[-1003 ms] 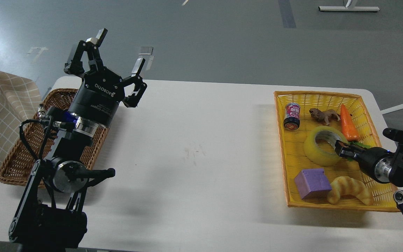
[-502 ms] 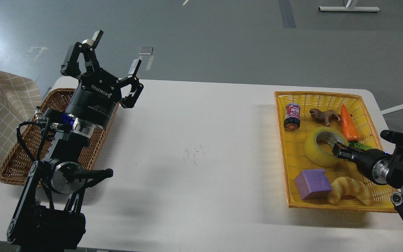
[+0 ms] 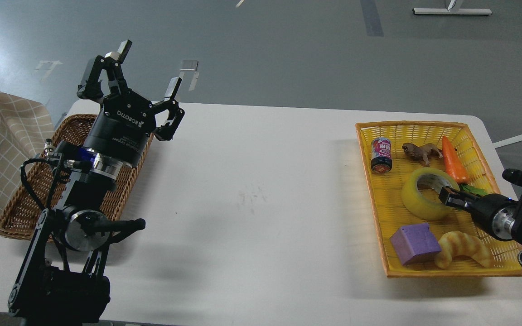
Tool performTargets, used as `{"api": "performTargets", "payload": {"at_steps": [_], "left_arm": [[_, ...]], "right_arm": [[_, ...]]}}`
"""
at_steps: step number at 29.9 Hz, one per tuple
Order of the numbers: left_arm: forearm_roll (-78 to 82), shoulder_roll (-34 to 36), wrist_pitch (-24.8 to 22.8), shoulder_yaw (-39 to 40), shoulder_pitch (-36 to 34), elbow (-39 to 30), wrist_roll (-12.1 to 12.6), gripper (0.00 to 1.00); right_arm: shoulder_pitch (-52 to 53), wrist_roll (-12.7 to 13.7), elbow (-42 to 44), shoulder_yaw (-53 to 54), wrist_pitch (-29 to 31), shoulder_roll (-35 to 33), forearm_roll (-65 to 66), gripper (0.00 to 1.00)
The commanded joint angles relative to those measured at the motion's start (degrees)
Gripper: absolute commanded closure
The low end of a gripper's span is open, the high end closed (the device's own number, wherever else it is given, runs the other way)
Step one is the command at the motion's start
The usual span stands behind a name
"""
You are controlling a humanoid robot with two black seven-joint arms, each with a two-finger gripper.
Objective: Place and transfer tape with both arms
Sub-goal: 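Insert the right gripper into the yellow tape roll and grasp it, then lift the tape roll out of the tray and carry it toward the table center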
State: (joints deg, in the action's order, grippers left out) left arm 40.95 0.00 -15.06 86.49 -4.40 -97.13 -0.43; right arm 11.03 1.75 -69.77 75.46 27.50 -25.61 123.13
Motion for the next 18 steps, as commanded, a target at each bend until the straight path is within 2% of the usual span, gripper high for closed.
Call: {"api": "performTargets", "payload": {"at_steps": [1,14,18], "left_arm": [[0.00,0.00,0.04,-0.01,0.09,0.01,-0.01,0.02],[-0.08,0.00,-0.23,0.08,0.88,0.01,-0.01,0.02],[-0.08,0.00,-0.23,-0.01,0.88,0.01,0.07,0.02]], "right_arm": [[0.83,0.01,-0.19,0.30,0.10,-0.15,-0.52,0.73],[1.36,0.10,-4.40,1.88,0.37,0.03,-2.89,0.73],[4.60,0.27,-6.86,2.76,0.50,-0.06,-2.89,0.73]]}}
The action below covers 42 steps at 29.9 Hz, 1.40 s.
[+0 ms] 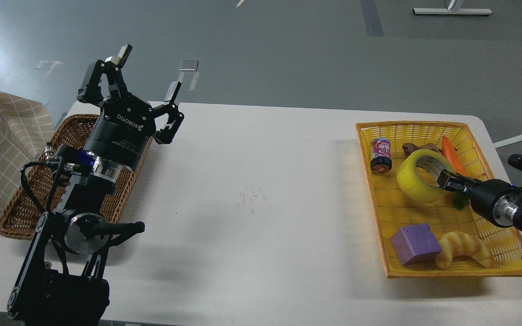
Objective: Place and transfer tape with both arms
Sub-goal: 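Lift the tape roll out of the tray and carry it toward the table center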
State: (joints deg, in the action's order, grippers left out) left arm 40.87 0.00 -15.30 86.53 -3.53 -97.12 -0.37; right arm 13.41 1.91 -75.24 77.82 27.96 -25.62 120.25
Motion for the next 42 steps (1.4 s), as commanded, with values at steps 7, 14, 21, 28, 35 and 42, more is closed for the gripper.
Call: {"api": "performTargets", "payload": {"at_steps": [7,14,21,28,35,42], "left_arm": [[0.00,0.00,0.27,-0.13,0.01,0.00,0.02,0.02],[0.17,0.00,0.36,-0.05,0.10,-0.18,-0.07,0.02],[0.26,0.00,0.45,-0.05,0.10,-0.26,-0.07,0.02],[0.26,0.00,0.10,0.04,0.10,-0.35,-0.60,0.02],[0.35,0.00,0.01,0.13,0.62,-0.44,-1.30,0.02],[0.35,0.00,-0.17,0.22,0.80,-0.97,-1.30,0.02]], "right_arm": [[13.90,0.72,-1.23,-1.60,0.04,1.44,-0.19,0.74],[22.53,3.27,-0.79,-16.00,0.04,6.28,0.78,0.74],[25.70,3.36,0.00,-25.51,0.04,15.49,2.53,0.74],[26.32,3.36,1.49,-33.68,0.04,20.87,4.56,0.74],[25.44,3.27,4.39,-40.01,0.04,22.89,4.64,0.73],[24.83,2.83,6.77,-41.34,0.04,22.72,4.64,0.73]]}}
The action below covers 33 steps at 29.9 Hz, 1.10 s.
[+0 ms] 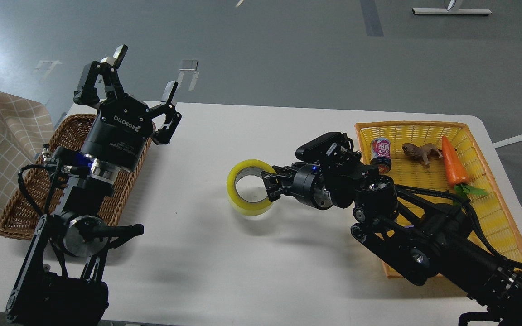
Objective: Place and transfer tape with both arms
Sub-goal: 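Lift the tape roll out of the tray and carry it toward the table center, then release the tape roll on the table and withdraw the right gripper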
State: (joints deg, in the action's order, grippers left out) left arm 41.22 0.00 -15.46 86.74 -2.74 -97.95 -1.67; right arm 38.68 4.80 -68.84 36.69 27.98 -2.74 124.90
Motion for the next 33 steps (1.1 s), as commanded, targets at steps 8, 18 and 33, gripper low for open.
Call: {"api": "performTargets", "payload": {"at_steps": [8,18,33], "left_arm": [[0.00,0.00,-0.01,0.01,0.02,-0.32,0.00,0.02],[0.00,0.00,-0.01,0.10,-0.07,-0.84,0.00,0.02],[-0.17,0.00,-0.10,0.98,0.02,-0.84,-0.09,0.02]], "right_arm": [[-0.89,-0.05,0.38,-0.21,0.02,-0.16,-0.01,0.72],[-1.86,-0.14,-0.15,-0.13,0.02,-0.51,-0.18,0.61],[-0.27,-0.14,-8.92,18.30,-2.58,-1.91,-1.24,0.00]]}}
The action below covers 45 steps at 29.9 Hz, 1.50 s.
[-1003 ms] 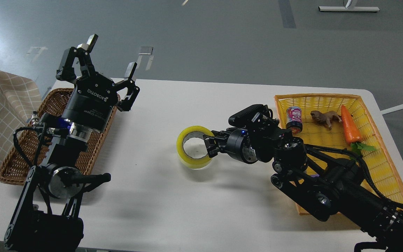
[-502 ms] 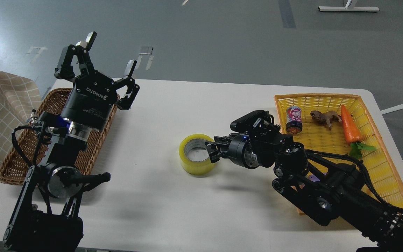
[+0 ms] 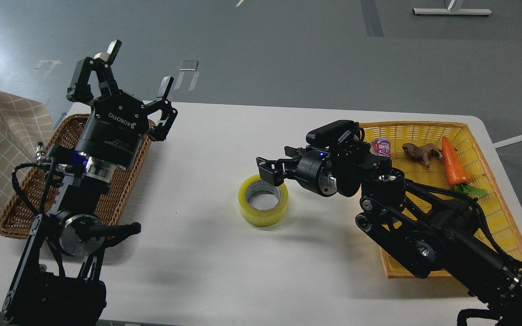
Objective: Place and transfer tape with both arms
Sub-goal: 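Release the tape roll on the table and withdraw the right gripper, then move the left gripper from the basket toward the tape roll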
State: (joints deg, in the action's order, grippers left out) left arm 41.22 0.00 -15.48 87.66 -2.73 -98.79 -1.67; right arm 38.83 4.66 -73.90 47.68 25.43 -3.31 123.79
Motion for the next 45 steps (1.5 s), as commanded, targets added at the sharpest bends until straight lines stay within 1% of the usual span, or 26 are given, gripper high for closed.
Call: {"api": "performTargets", "payload": {"at_steps": [1,4,6,7,8,9,10,11,12,13,16,18,19,21,23,25,30,32,33,35,37,39,41,43,44,45], "left_arm": [[-0.17,0.00,-0.08,0.05,0.00,0.00,-0.09,0.02],[-0.17,0.00,0.10,0.05,0.00,0.00,-0.09,0.02],[-0.17,0.00,-0.08,-0.04,0.00,0.00,0.00,0.02],[-0.17,0.00,0.01,0.05,0.00,0.00,-0.09,0.02],[-0.26,0.00,0.09,0.05,0.00,0.09,0.00,0.02],[-0.43,0.00,0.44,0.14,0.00,0.09,0.00,0.02],[-0.61,0.00,0.79,0.23,0.00,0.09,0.00,0.02],[-0.87,0.00,1.06,0.66,0.00,0.27,0.09,0.02],[-1.05,0.00,1.41,0.93,0.00,0.44,0.18,0.02],[-1.14,0.00,2.11,1.02,0.00,0.62,0.35,0.02],[-1.14,0.00,2.47,1.02,0.00,0.53,0.26,0.02],[-1.14,0.00,2.21,1.10,0.00,0.62,0.26,0.02],[-1.23,0.00,1.94,1.11,0.00,0.62,0.26,0.02],[-1.31,0.00,1.76,1.19,0.00,0.71,0.26,0.02],[-1.40,0.00,1.68,1.19,0.00,0.71,0.26,0.02],[-1.31,0.17,1.50,1.19,0.00,0.71,0.09,0.02],[-1.14,2.10,1.24,1.90,-0.35,0.71,-0.35,0.02],[-0.96,3.16,1.15,1.90,-0.70,0.79,-1.49,0.02],[-0.88,3.86,0.98,1.72,-0.96,0.71,-2.71,0.02],[-0.79,4.65,-0.16,1.63,-1.14,0.71,-4.12,0.02],[-0.79,5.71,-3.58,1.72,-2.53,0.36,-6.49,0.02],[-0.79,5.97,-5.08,1.72,-3.86,0.27,-7.12,0.02],[-0.70,6.33,-5.27,1.63,-4.39,0.27,-6.94,0.02],[0.18,7.29,-4.39,0.93,-5.44,0.44,-5.89,0.02],[2.44,9.04,-3.26,0.06,-6.14,0.97,-4.06,0.02],[7.77,10.62,-0.63,-2.47,-6.76,1.49,-2.04,0.02]], "right_arm": [[-0.59,0.00,-4.93,8.56,-0.03,-1.87,-0.13,0.00],[-1.73,0.00,-9.59,12.60,-0.82,-3.45,-0.31,0.00],[-4.80,-0.09,-13.54,17.69,-2.13,-4.33,-2.23,0.00],[-7.68,-0.18,-16.16,22.15,-2.75,-4.33,-5.98,0.00],[-9.02,-0.18,-17.41,24.37,-2.75,-4.33,-8.63,0.00],[-11.12,-0.26,-19.16,28.74,-2.41,-4.33,-15.27,0.00],[-11.84,-0.27,-19.70,30.70,-2.32,-4.42,-19.16,0.00],[-12.80,-0.35,-20.05,33.94,-2.14,-4.86,-27.03,0.00],[-13.16,-0.35,-20.15,35.45,-2.14,-5.38,-30.59,0.00],[-13.86,-0.35,-20.32,38.16,-2.14,-7.30,-36.55,0.00],[-15.27,-0.53,-20.59,42.74,-2.14,-10.91,-45.79,0.00],[-16.24,-1.58,-20.41,47.05,-1.97,-11.36,-52.31,0.00],[-17.11,-2.63,-20.15,49.33,-1.53,-11.63,-56.60,0.00],[-18.34,-3.86,-20.15,51.28,-0.48,-11.63,-61.54,0.00],[-21.41,-7.63,-20.06,53.91,2.57,-11.63,-70.40,0.00],[-23.43,-9.83,-19.80,54.01,2.57,-11.63,-73.07,0.00],[-27.31,-10.46,-19.79,54.54,2.57,-9.27,-73.87,0.00],[-27.49,-10.37,-19.79,54.63,2.57,-6.71,-73.87,0.00],[-27.49,-9.94,-19.79,54.54,2.57,-5.40,-73.87,0.00],[-27.58,-9.76,-19.79,54.02,2.57,-4.51,-73.87,0.00],[-27.49,-9.67,-19.79,53.40,2.57,-3.46,-73.87,0.00],[-27.23,-9.58,-19.79,53.05,2.57,-2.23,-73.87,0.00],[-27.14,-9.49,-19.88,52.69,2.57,-1.70,-73.87,0.00],[-27.05,-9.32,-19.97,51.91,2.57,-1.61,-73.87,0.00],[-27.05,-9.32,-19.97,51.21,2.57,-1.61,-73.78,0.00],[-26.96,-9.32,-19.97,50.68,2.57,-1.61,-73.78,0.00]]}}
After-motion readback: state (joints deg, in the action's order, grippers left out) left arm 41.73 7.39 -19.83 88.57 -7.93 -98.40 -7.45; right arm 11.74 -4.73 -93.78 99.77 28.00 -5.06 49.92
